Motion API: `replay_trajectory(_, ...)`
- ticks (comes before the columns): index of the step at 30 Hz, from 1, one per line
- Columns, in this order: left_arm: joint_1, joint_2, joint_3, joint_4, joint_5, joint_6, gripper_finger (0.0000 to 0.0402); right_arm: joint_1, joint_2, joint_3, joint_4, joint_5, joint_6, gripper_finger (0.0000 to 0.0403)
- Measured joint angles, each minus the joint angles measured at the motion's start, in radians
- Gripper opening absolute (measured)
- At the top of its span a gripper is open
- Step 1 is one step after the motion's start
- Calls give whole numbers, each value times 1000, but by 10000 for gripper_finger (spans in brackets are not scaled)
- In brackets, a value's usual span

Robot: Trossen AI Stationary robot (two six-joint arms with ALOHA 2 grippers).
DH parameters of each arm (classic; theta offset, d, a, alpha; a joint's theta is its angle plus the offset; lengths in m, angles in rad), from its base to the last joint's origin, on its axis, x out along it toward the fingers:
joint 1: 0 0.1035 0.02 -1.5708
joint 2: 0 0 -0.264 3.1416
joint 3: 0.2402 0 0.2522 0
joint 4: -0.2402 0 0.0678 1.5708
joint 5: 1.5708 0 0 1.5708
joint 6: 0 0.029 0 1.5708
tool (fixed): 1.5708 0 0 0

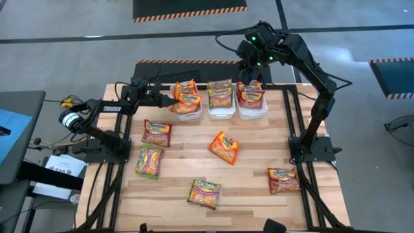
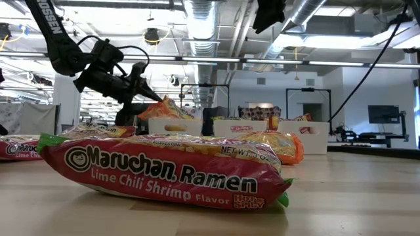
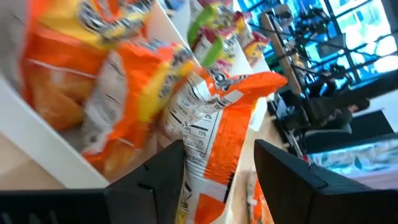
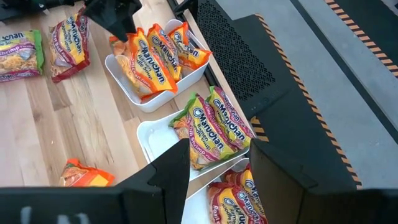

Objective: Sort Maruchan noodles
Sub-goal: Put the orange noodle pack into the left white bin

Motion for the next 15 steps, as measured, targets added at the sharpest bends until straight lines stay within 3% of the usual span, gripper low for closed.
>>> replay_trajectory(9,85,-4,0,8,22,-28,178,0,0,0,-20,-1,0,188)
replay_trajectory(15,74,-114,0,12,78,-29,178,0,0,0,-23,-1,0,188)
